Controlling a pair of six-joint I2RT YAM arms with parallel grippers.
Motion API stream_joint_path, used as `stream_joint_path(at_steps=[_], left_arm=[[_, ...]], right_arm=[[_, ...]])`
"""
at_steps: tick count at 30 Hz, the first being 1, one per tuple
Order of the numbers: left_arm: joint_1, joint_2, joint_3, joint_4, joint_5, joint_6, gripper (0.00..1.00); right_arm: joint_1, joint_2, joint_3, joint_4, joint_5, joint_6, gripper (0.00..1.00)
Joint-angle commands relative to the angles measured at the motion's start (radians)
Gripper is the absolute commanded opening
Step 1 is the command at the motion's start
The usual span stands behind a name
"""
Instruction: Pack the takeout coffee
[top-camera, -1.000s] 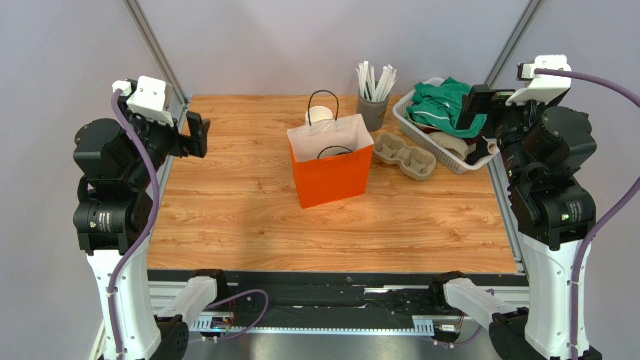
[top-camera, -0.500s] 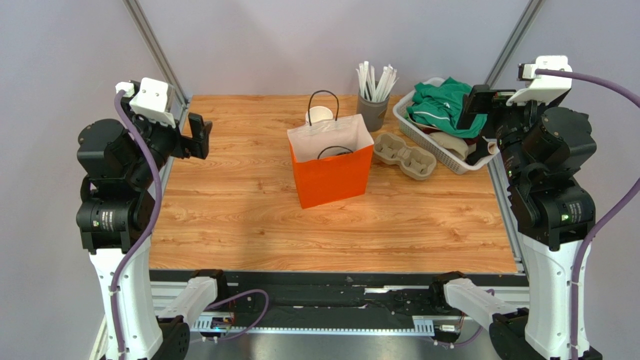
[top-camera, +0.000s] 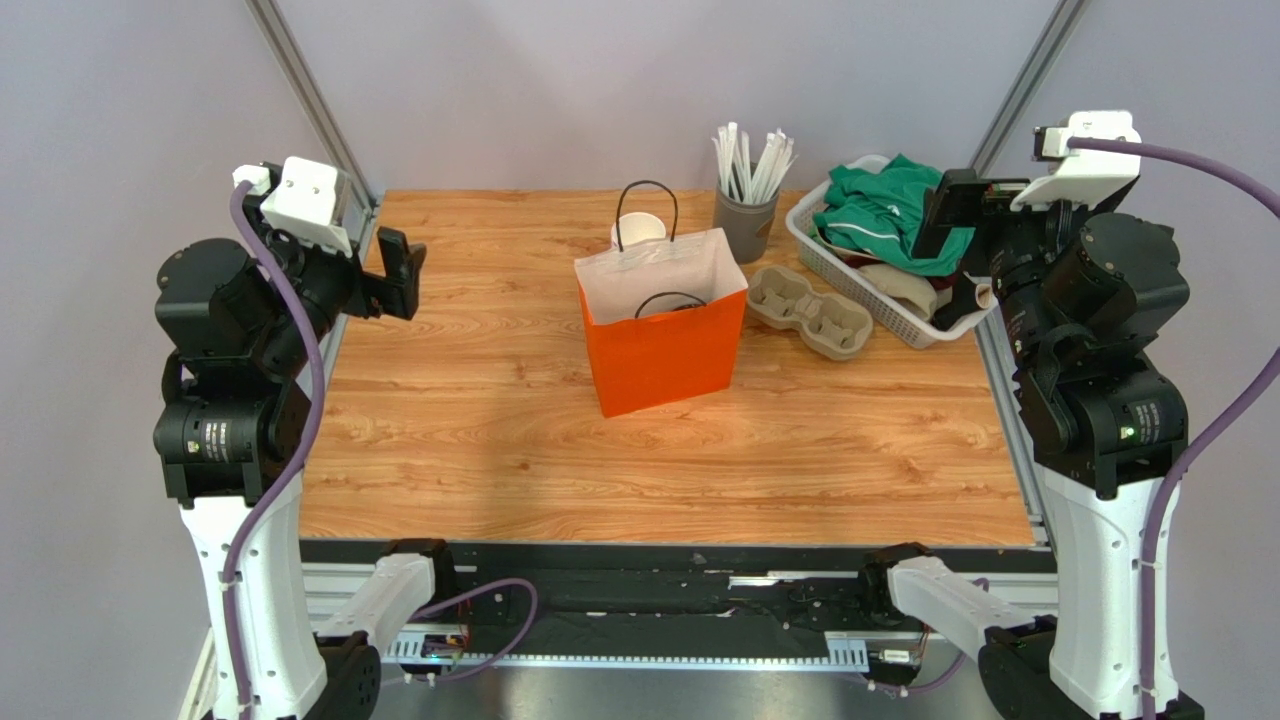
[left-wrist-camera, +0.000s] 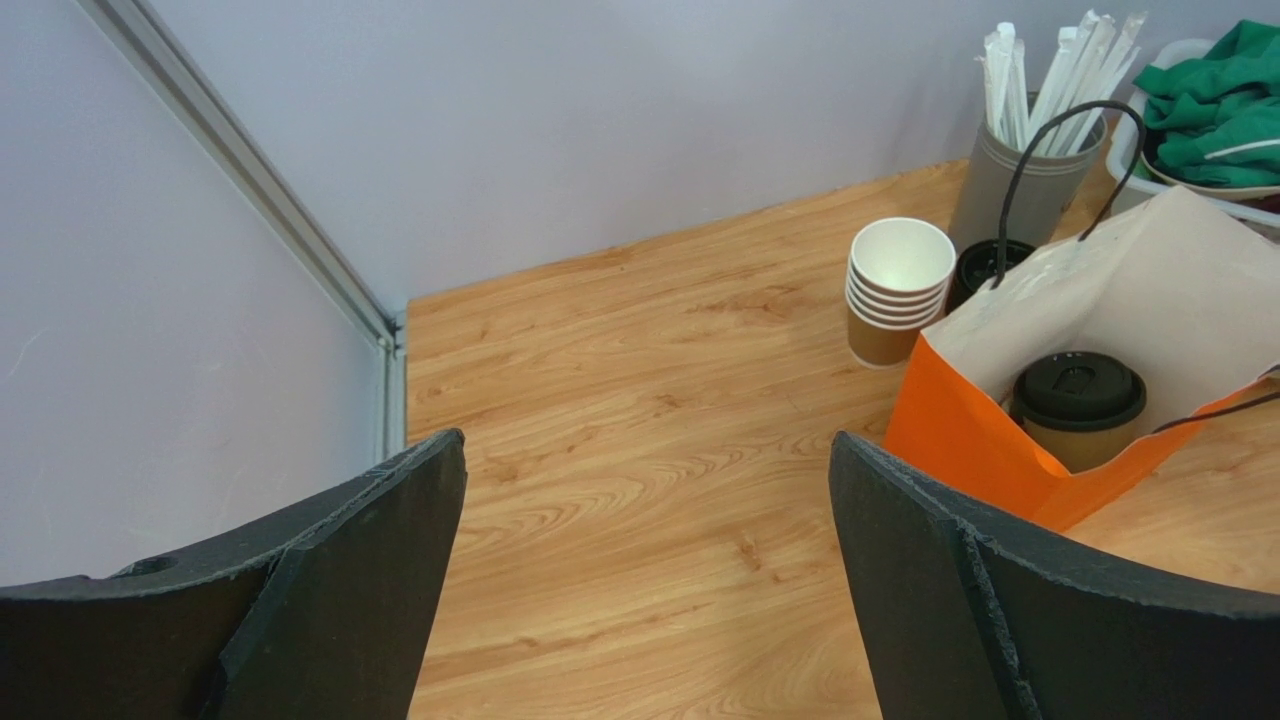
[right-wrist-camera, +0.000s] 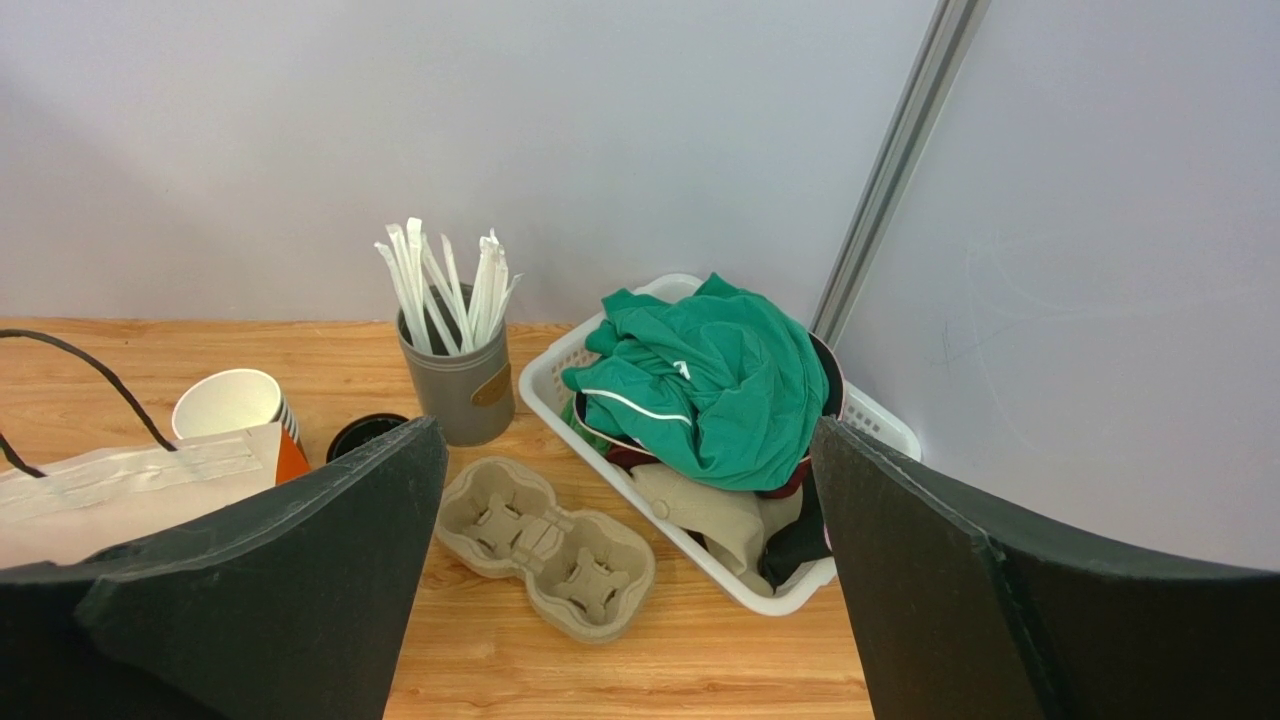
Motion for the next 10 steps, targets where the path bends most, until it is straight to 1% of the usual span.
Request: stream_joint_path(at_steps=[1, 10], left_arm=[[0.011, -0.006, -0.008, 0.030, 0.013, -0.025, 0.99], [0.017, -0.011, -0.014, 0.033, 0.019, -0.030, 0.99]], right_arm=[[-0.004, -0.011, -0.005, 0.031, 0.011, 0.006, 0.99], [-0.004, -0.016, -0.006, 0.033, 0.009, 0.012, 0.99]])
